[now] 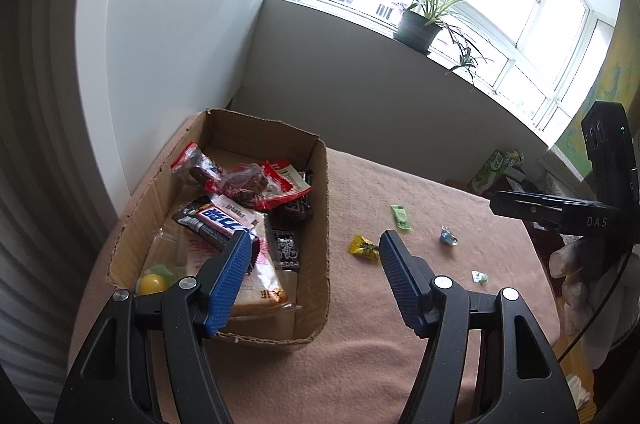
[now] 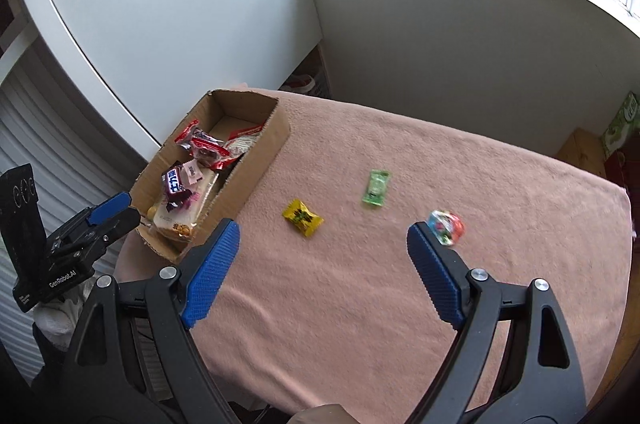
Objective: Organize snacks
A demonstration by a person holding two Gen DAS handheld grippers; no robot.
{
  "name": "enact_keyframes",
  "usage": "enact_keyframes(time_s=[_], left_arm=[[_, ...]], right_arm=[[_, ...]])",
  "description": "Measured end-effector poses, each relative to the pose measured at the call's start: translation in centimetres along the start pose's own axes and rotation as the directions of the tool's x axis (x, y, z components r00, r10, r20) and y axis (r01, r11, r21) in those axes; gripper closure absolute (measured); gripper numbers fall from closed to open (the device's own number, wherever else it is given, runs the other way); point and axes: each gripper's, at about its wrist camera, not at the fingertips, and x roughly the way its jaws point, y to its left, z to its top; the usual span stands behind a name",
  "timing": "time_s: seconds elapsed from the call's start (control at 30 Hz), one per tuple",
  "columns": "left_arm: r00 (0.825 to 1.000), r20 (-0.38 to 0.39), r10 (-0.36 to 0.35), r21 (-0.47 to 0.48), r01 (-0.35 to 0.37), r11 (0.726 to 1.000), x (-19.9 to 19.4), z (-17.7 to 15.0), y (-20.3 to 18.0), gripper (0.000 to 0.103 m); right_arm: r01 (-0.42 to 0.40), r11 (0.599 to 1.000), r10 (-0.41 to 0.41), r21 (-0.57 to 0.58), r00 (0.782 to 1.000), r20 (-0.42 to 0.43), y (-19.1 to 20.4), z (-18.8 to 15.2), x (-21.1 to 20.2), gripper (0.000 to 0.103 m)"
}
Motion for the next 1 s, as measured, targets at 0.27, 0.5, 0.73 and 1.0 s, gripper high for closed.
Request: enact_keyframes(time_s=[0.27,0.5,0.73,1.0], left_arm=[[0.998,-0.045,-0.042,0.046,0.044,0.998,1.2,-2.0,-3.7,0.037],[0.992,-0.111,-0.066,0.082,0.075,0.994,3.6,-3.7,-6.6,0.037],[0.983,-0.17,-0.071,0.106,0.09,0.99,6.5,-5.0,-8.5,0.037],[0.975,-0.218,-0.043,0.084,0.063,0.994,10.6,-5.3,-8.5,0.039]], right_arm=[[0.05,0.996,-0.047,0.08,0.998,-0.033,-6.1,-4.1,-1.5,0.015],[0.05,0.988,-0.038,0.147,0.996,-0.083,-10.3,-7.7,-0.4,0.015],[0.094,0.985,-0.079,0.143,0.991,-0.105,-12.4,-10.2,1.5,0.015],[0.123,0.985,-0.11,0.119,0.988,-0.112,-14.3,-10.7,3.8,0.021]])
